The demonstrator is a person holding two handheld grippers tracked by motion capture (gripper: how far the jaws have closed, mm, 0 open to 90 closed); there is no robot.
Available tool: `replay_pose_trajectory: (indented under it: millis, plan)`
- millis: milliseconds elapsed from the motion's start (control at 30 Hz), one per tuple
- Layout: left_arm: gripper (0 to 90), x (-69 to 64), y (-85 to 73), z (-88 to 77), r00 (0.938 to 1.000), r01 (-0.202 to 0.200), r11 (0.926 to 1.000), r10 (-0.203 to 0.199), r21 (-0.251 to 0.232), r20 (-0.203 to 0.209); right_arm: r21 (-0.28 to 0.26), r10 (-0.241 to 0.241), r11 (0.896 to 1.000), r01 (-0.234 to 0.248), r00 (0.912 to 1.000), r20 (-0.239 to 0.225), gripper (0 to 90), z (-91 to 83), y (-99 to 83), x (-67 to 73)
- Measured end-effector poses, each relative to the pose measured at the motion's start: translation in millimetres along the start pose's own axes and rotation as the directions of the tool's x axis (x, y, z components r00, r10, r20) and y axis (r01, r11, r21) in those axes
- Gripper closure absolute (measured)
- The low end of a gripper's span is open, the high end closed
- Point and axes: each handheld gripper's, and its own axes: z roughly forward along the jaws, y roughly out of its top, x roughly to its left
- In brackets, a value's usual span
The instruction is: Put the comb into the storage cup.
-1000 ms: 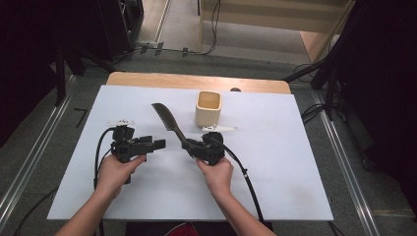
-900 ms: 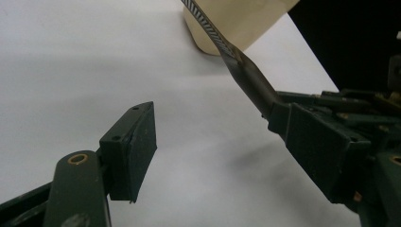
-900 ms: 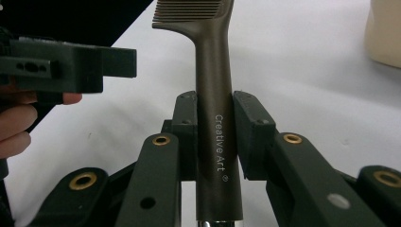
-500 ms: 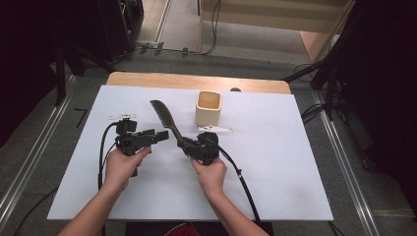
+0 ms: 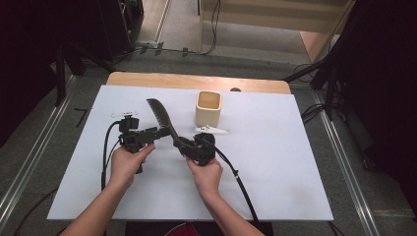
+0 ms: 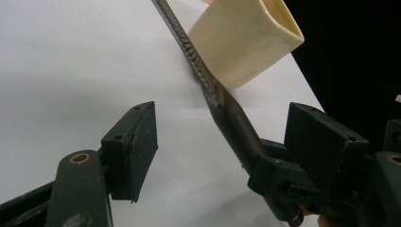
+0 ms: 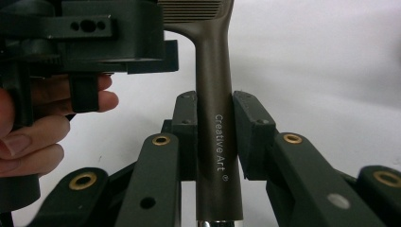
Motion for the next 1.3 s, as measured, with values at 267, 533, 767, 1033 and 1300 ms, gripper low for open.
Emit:
replay_pose_trajectory:
  millis: [267,533,767,1033,1300]
  plan:
    - [29.8,-3.8,0.4,7.3,0.9997,0.012,0.9999,-0.012,-0.011,-0.022,-0.015,0.020,1.000,-0.020,0.9997,-0.011,70.2,4.6,-0.4,4.9]
    - [33.8,-3.0,1.4,12.4,0.9991,0.032,0.9995,-0.032,-0.006,-0.026,-0.026,0.019,0.999,-0.019,0.9998,-0.010,70.2,7.9,0.4,9.5]
    - [43.3,-3.5,1.5,15.5,0.9980,0.058,0.9983,-0.058,0.003,-0.027,-0.027,0.019,0.999,-0.020,0.9997,-0.014,70.2,10.9,-1.3,11.0]
    - [52.1,-2.4,1.7,18.5,0.9950,0.088,0.9961,-0.088,0.003,-0.047,-0.040,0.037,0.998,-0.038,0.9991,-0.019,70.1,13.5,-1.4,11.2]
    - [61.0,-0.3,1.3,18.5,0.9923,0.121,0.9927,-0.120,0.003,-0.028,-0.044,0.043,0.998,-0.044,0.9989,-0.021,70.2,15.2,-2.6,13.3]
